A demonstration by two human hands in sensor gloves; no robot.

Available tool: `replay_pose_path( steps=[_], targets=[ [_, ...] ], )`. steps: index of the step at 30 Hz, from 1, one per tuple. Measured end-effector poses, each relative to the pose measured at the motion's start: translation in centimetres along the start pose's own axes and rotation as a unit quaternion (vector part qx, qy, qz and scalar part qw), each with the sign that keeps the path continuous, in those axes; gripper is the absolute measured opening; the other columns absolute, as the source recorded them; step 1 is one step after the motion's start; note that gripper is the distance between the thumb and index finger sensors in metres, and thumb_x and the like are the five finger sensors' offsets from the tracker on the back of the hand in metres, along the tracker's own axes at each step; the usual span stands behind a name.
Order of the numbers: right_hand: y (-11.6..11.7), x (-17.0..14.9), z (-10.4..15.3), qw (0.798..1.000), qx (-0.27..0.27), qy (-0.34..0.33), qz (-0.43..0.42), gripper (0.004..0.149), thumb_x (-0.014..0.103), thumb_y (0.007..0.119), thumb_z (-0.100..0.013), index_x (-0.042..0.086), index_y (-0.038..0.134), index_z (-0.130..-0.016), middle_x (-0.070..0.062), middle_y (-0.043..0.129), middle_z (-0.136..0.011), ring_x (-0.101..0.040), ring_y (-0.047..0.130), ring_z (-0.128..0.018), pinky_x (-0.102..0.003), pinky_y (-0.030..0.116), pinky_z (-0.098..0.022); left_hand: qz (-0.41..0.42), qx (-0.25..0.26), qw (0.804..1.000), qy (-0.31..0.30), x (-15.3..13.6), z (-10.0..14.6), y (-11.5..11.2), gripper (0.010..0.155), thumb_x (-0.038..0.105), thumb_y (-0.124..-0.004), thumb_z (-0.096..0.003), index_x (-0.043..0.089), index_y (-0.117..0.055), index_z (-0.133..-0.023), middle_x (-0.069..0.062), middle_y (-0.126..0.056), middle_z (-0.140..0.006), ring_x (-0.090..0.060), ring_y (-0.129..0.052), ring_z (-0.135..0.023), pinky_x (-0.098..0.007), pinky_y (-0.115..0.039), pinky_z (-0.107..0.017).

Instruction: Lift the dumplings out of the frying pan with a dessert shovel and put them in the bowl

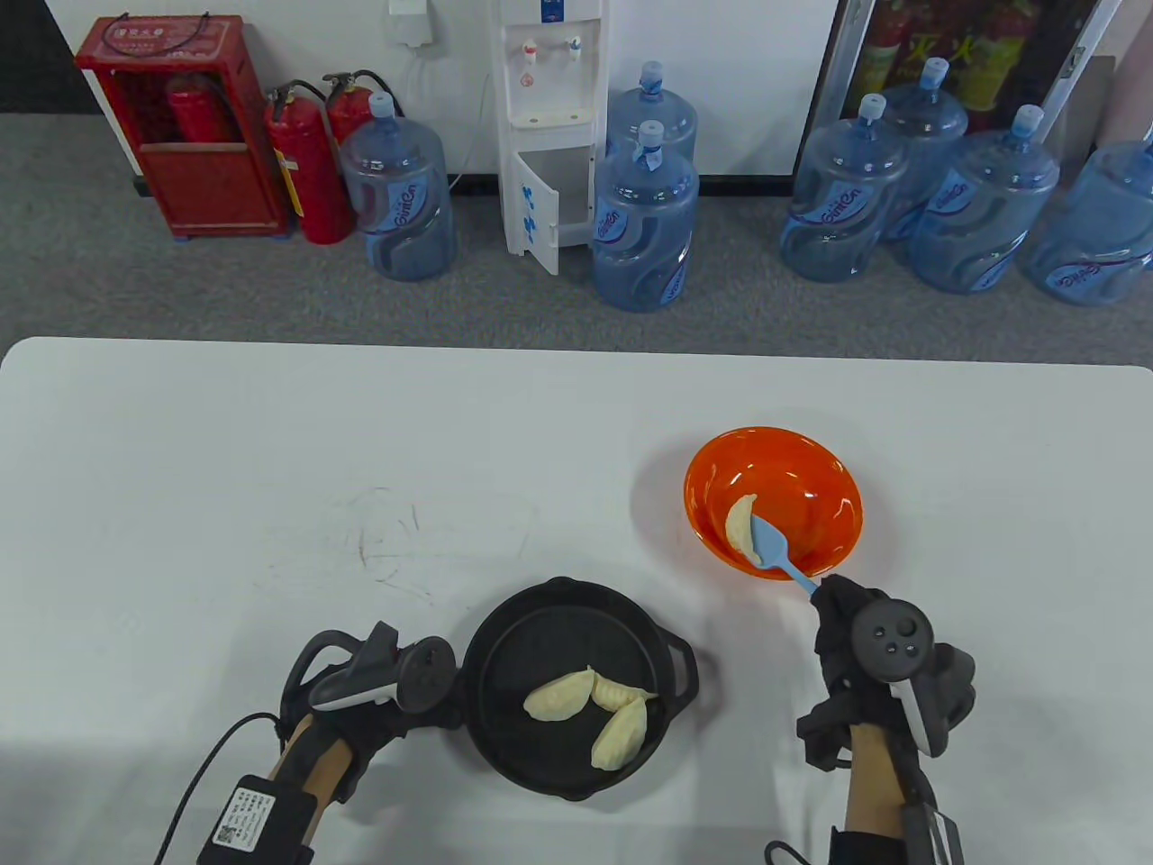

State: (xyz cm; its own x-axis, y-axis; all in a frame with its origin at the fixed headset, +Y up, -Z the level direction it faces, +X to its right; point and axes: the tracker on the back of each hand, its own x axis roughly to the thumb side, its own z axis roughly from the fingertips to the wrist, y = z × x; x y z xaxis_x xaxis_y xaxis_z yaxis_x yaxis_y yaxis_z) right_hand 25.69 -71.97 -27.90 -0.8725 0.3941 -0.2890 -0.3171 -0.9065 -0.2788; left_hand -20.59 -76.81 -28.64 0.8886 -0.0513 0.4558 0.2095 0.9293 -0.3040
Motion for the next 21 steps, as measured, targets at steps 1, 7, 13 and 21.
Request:
replay_pose_path(
  steps=[1, 7, 13, 21],
  targets=[
    [0.0, 0.3, 0.0, 1.0, -0.005, -0.007, 0.013, 0.041, 0.042, 0.074, -0.062, 0.023, 0.086, -0.097, -0.008, 0.091, -0.076, -0.012, 0.089, -0.037, -0.032, 0.082, -0.028, 0.0, 0.0, 1.0, 0.0, 0.0, 0.0, 0.0, 0.064, 0.066, -0.058, -0.0337, 0.025, -0.079, -0.078, 0.004, -0.091, -0.056, -0.015, -0.097, -0.039, -0.05, -0.078, -0.067],
    [0.4, 2.1, 0.4, 0.993, -0.037, -0.047, 0.098, 0.041, 0.041, 0.075, -0.062, 0.025, 0.084, -0.098, -0.007, 0.089, -0.081, -0.014, 0.091, -0.043, -0.035, 0.084, -0.032, 0.0, -0.002, 1.0, 0.001, 0.0, 0.0, 0.0, 0.064, 0.066, -0.058, -0.0336, 0.025, -0.079, -0.078, 0.004, -0.091, -0.056, -0.015, -0.097, -0.039, -0.05, -0.078, -0.067],
    [0.7, 3.2, 0.9, 0.981, -0.058, -0.078, 0.169, 0.041, 0.038, 0.076, -0.062, 0.026, 0.081, -0.101, -0.007, 0.085, -0.088, -0.017, 0.091, -0.052, -0.038, 0.084, -0.04, 0.0, -0.002, 1.0, 0.002, 0.0, 0.0, 0.0, 0.064, 0.066, -0.058, -0.0336, 0.025, -0.079, -0.078, 0.004, -0.091, -0.056, -0.015, -0.097, -0.039, -0.05, -0.077, -0.067],
    [0.4, 3.3, 1.1, 0.974, -0.064, -0.067, 0.208, 0.042, 0.037, 0.074, -0.062, 0.025, 0.08, -0.102, -0.008, 0.084, -0.09, -0.018, 0.09, -0.055, -0.039, 0.084, -0.042, -0.001, -0.003, 1.0, 0.004, 0.0, 0.0, 0.0, 0.064, 0.066, -0.058, -0.0336, 0.025, -0.079, -0.079, 0.004, -0.091, -0.057, -0.016, -0.097, -0.04, -0.05, -0.077, -0.067]
  ],
)
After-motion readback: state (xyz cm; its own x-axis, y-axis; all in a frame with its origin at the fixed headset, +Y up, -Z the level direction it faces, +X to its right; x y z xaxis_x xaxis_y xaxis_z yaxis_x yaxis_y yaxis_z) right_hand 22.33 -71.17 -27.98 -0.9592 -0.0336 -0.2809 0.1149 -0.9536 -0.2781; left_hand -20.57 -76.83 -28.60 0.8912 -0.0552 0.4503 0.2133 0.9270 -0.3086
